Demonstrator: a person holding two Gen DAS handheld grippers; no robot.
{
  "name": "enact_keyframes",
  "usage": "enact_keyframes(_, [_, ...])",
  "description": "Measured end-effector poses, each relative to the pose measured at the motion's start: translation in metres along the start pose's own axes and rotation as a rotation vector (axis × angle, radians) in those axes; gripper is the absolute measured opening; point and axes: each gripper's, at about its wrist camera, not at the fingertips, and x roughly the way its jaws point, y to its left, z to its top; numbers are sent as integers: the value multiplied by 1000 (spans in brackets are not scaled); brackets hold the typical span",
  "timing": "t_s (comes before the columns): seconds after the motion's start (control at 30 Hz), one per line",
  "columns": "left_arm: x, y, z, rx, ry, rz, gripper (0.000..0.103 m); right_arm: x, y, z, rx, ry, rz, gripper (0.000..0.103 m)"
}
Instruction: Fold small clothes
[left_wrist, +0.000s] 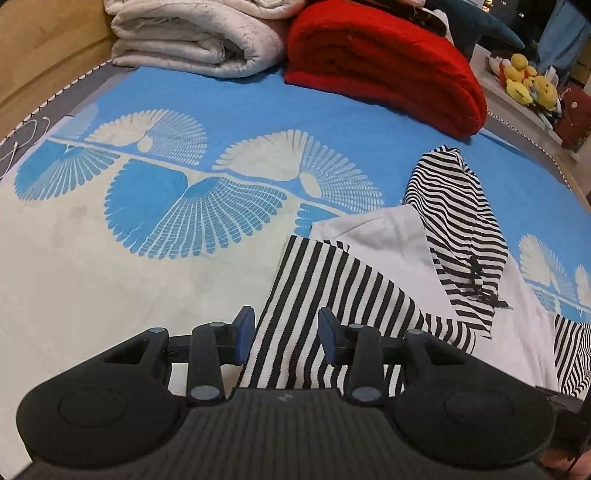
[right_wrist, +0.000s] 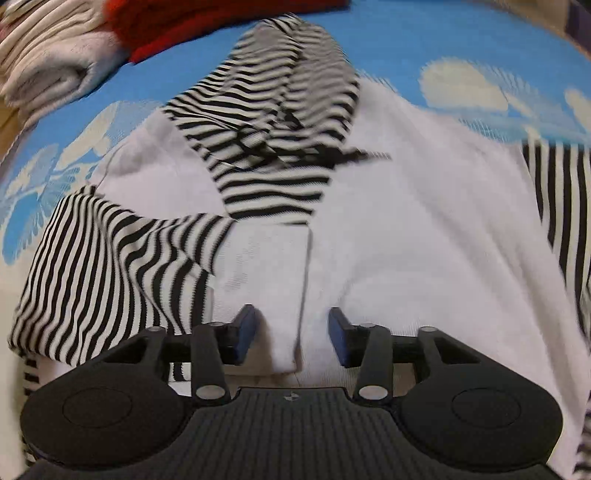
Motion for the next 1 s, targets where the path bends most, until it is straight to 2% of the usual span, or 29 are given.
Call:
enact_keyframes(0.03, [0,0,0,1,0,1,42,-2,5,0,-34,-16,7,12])
enact_keyframes(0.1, [1,2,2,-3,3,7,42,-10,15,-2,-93,-50,13,2])
enact_keyframes(0.23, [0,7,3,-7,-5,12,42,-30,19,4,-98,-127,66,0])
enact_keyframes(0.4, [-5,24,9,-58,-20,31,42,-79,4,21,-20,-308,137,0])
enact_keyframes(0.43, [-6,31,10,-81,-21,36,42,-89,-1,24,-1,-341,136,0])
enact_keyframes(0.5, [-8,42,13,-121,-23,40,42,-101,-13,27,17,-379,78,0])
enact_keyframes(0.57, [-9,52,15,-144,-23,52,42,-101,-29,30,64,-349,-20,0])
enact_keyframes(0.7, [-3,58,15,-160,7,61,42,-76,-72,29,216,-185,-186,0])
enact_keyframes(0.83, [1,43,13,-126,30,29,42,-56,-91,25,287,-81,-219,2])
enact_keyframes(0.93, [8,25,9,-88,58,-15,42,-57,-91,23,294,-108,-222,3])
enact_keyframes(1.0, [13,16,5,-74,79,-26,42,-52,-89,25,266,-112,-220,16])
